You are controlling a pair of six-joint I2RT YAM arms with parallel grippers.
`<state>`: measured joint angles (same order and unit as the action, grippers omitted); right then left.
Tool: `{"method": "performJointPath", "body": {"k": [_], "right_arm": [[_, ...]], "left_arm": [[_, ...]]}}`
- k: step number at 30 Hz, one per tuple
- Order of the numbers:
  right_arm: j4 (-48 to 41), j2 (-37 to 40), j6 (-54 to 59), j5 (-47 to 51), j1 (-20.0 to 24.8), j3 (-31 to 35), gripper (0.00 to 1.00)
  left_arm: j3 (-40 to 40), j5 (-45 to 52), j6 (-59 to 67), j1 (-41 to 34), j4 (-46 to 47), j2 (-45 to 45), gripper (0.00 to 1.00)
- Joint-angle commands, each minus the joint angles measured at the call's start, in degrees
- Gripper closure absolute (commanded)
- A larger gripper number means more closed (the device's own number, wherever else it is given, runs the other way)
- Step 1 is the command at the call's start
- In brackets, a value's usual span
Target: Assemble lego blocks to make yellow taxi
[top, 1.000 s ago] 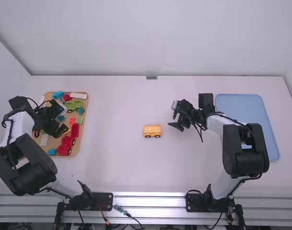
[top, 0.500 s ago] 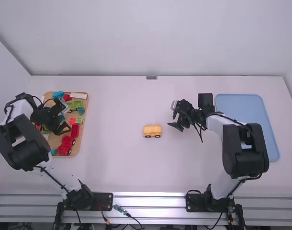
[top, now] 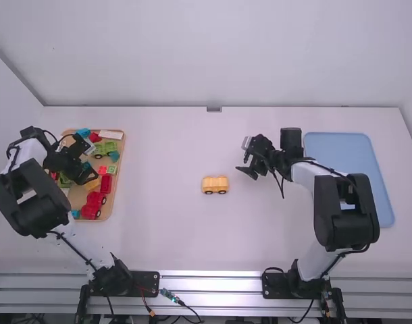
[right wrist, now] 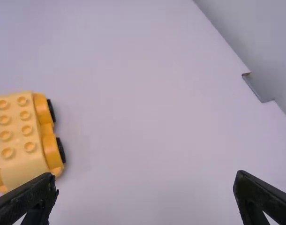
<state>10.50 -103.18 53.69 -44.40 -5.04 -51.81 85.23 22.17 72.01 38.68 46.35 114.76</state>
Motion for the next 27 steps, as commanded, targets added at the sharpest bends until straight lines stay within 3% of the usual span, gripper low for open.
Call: {"method": "performJointPath", "body": {"k": [1, 8, 17, 21, 27], "right_arm": [[1.3, 1.1, -5.2, -0.1, 0.2, -0.7, 0.01], [5.6, 1.1, -11.1, -0.1, 0.2, -0.7, 0.01], [11.8, 1.1, -19.5, -0.5, 0.2, -0.7, 0.01], [11.8, 1.1, -19.4, -0.5, 0.2, -0.7, 0.0], [11.8, 1.1, -19.5, -0.5, 0.2, -1.0, 0.01]], "left_arm": [[0.0, -0.3, 0.8, -0.4, 0.3, 0.4, 0.01], [0.0, -4.1, 5.2, -0.4, 2.0, 0.4, 0.0], [-1.6, -5.1, 20.6, -0.3, 5.8, 0.4, 0.36], [-5.2, -3.9, 21.3, 0.7, 0.4, 0.4, 0.36], [-10.3, 7.3, 28.3, 4.3, -3.5, 0.4, 0.39]]}}
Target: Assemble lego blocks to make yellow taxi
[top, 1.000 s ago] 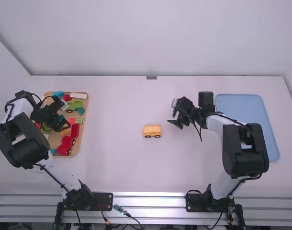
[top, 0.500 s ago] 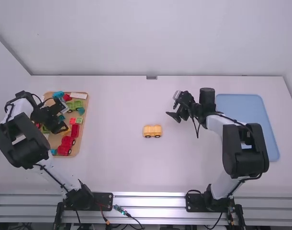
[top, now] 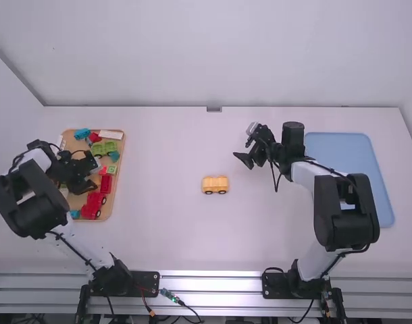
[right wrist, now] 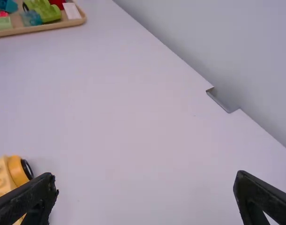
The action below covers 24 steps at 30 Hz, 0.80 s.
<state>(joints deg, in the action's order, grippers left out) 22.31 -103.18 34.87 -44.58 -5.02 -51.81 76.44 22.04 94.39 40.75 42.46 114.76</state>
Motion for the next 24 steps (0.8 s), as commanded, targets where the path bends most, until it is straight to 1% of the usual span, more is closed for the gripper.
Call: {"method": "performJointPath", "body": {"k": [1, 4, 8, 14, 19, 24], "right_arm": [[0.0, 1.1, -0.6, -0.3, 0.2, -1.1, 0.01], [0.0, 1.1, -0.6, -0.3, 0.2, -1.2, 0.01], [-0.1, 1.1, -0.6, -0.3, 0.2, -1.2, 0.01], [-0.2, 1.1, -0.6, -0.4, 0.1, -1.2, 0.01], [-0.2, 1.1, -0.6, -0.3, -0.3, -1.2, 0.01], [-0.2, 1.1, -0.6, -0.3, -0.3, -1.2, 0.01]], "left_arm": [[-1.7, 8.5, 6.9, 2.6, 0.5, 0.4, 0.39], [-3.1, 13.1, 8.1, 4.5, -0.1, 0.4, 0.38], [-5.1, 13.3, 7.9, 5.3, -2.8, 0.4, 0.39], [-7.6, 14.6, 3.9, 4.5, -8.4, 0.5, 0.49], [-8.2, 15.2, 3.2, 4.8, -9.6, 0.5, 0.49], [-7.2, 16.5, -3.5, 5.0, -13.0, 1.7, 0.47]]}}
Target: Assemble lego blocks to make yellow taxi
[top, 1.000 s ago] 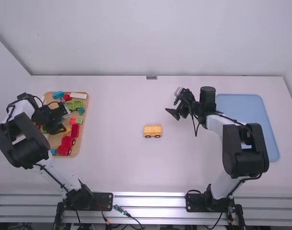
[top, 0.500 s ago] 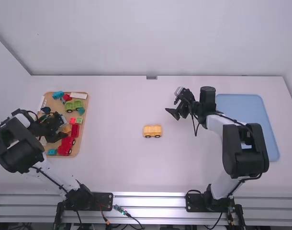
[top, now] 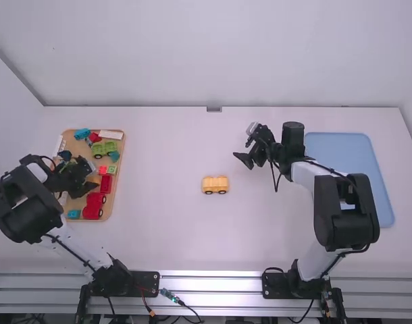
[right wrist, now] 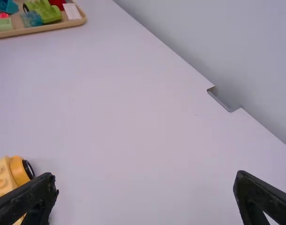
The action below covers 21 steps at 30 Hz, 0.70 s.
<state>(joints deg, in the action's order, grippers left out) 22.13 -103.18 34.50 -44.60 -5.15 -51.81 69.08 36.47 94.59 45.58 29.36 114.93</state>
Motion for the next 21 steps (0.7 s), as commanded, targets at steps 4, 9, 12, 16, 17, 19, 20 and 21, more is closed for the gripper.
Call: {"method": "performJointPath", "body": {"k": [4, 9, 12, 16, 17, 19, 20, 21], "right_arm": [[0.0, 1.1, -0.2, -0.3, -0.1, -1.2, 0.01], [0.0, 1.1, -0.3, -0.3, -0.2, -1.2, 0.01], [0.0, 1.1, -0.2, -0.3, -0.2, -1.2, 0.01], [0.0, 1.1, -0.2, -0.3, -0.2, -1.2, 0.01], [0.0, 1.1, -0.2, -0.3, -0.2, -1.2, 0.01], [0.0, 1.1, -0.3, -0.3, -0.2, -1.2, 0.01], [0.0, 1.1, -0.2, -0.3, -0.1, -1.2, 0.01], [0.0, 1.1, -0.2, -0.3, -0.2, -1.2, 0.01]], "left_arm": [[4.8, 2.5, -1.4, -0.3, 7.2, 4.2, 0.41], [8.3, 2.5, 4.3, -0.2, 14.5, 6.2, 0.41], [8.1, -0.3, 4.3, -0.3, 13.4, 6.2, 0.43], [6.5, -2.7, 4.3, -0.1, 10.6, 6.2, 0.49], [6.0, -2.9, 4.3, 0.1, 9.8, 6.2, 0.5], [5.4, -2.9, 4.3, 0.1, 8.9, 6.2, 0.52], [4.7, -2.9, 4.3, 0.2, 8.0, 6.2, 0.53], [4.1, -2.9, 4.3, 0.2, 7.1, 6.2, 0.56]]}}
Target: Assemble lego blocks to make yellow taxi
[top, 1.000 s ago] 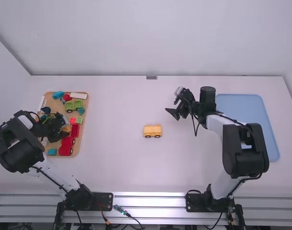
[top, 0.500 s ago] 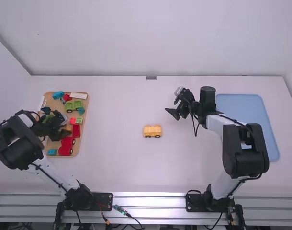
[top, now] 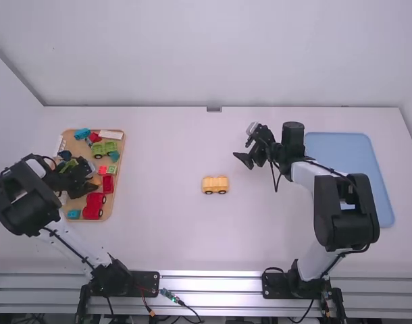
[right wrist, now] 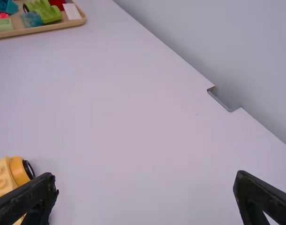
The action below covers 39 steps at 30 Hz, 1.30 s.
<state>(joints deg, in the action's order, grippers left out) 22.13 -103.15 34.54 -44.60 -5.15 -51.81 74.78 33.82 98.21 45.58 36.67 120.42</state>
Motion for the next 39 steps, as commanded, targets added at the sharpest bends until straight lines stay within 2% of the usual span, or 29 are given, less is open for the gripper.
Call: {"method": "performJointPath", "body": {"k": [1, 5, 10, 15, 22, 25, 32, 35, 39], "right_arm": [[0.0, 1.0, -0.3, -0.3, -0.2, -1.2, 0.01], [0.0, 1.0, -0.3, -0.3, -0.2, -1.2, 0.01], [0.2, 1.0, -0.3, -0.3, -0.2, -1.2, 0.01], [0.2, 1.0, -0.3, -0.3, -0.2, -1.2, 0.01], [0.2, 1.0, -0.3, -0.3, -0.1, -1.2, 0.0], [0.2, 1.0, -0.3, -0.3, -0.2, -1.2, 0.01], [0.2, 1.0, -0.3, -0.3, -0.2, -1.2, 0.01], [0.2, 1.0, -0.3, -0.3, -0.2, -1.2, 0.01], [0.1, 1.0, -0.3, -0.4, -0.2, -1.2, 0.01]], "left_arm": [[-1.9, -0.2, 0.7, 0.2, -0.7, 0.7, 0.57], [-2.9, -0.2, 0.7, 0.2, -1.6, 0.7, 0.61], [-2.8, -0.3, 0.7, -0.2, -1.6, 0.7, 0.78], [-2.8, -0.3, 0.4, -0.2, -1.3, 0.7, 0.86], [-1.8, -0.1, -4.0, -0.2, -0.2, 0.7, 0.89], [0.7, 0.2, -8.0, -0.3, 2.7, 0.7, 0.84], [8.6, 2.3, -9.0, -0.3, 13.7, 0.7, 0.85], [12.4, 5.2, -12.0, -0.3, 18.6, 0.7, 0.98], [17.1, 10.1, -12.1, -0.5, 25.5, 0.7, 0.98]]}}
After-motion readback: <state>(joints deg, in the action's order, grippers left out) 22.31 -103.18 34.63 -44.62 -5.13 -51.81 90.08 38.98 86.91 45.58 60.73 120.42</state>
